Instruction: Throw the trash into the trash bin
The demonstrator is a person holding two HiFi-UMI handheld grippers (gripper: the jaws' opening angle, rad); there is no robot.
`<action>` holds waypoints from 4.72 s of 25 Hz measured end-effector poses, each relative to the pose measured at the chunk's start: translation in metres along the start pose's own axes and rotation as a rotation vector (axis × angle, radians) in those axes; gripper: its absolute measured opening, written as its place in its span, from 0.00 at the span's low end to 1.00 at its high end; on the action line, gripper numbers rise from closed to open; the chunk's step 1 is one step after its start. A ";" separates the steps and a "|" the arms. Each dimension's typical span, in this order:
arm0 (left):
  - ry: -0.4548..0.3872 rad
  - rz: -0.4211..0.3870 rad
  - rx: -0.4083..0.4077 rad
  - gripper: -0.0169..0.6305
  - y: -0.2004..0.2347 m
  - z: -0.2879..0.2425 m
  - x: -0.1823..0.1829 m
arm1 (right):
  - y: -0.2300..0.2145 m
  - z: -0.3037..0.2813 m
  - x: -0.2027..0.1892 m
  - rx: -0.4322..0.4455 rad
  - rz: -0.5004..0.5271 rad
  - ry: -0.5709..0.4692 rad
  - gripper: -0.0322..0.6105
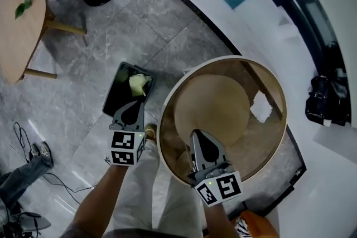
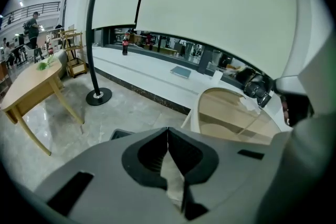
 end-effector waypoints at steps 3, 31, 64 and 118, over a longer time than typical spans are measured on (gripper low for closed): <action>0.001 -0.039 -0.028 0.06 -0.033 -0.001 0.012 | -0.020 0.023 0.003 -0.031 -0.019 -0.029 0.08; 0.011 -0.404 -0.267 0.06 -0.366 -0.060 0.076 | -0.207 0.243 -0.067 -0.308 -0.274 -0.200 0.08; 0.073 -0.447 -0.149 0.34 -0.397 -0.166 0.085 | -0.281 0.218 -0.084 -0.274 -0.322 -0.126 0.08; 0.094 0.083 0.080 0.08 0.065 -0.017 -0.024 | 0.042 -0.075 -0.010 0.116 0.039 0.111 0.08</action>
Point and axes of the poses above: the fingertips, and each gripper's own axes: z backward along the fingers, y to its left, x out of its top, the point moved 8 cm from there along z, backward along the fingers, and after that the axes turned 15 degrees about y, right-handed, at the moved point
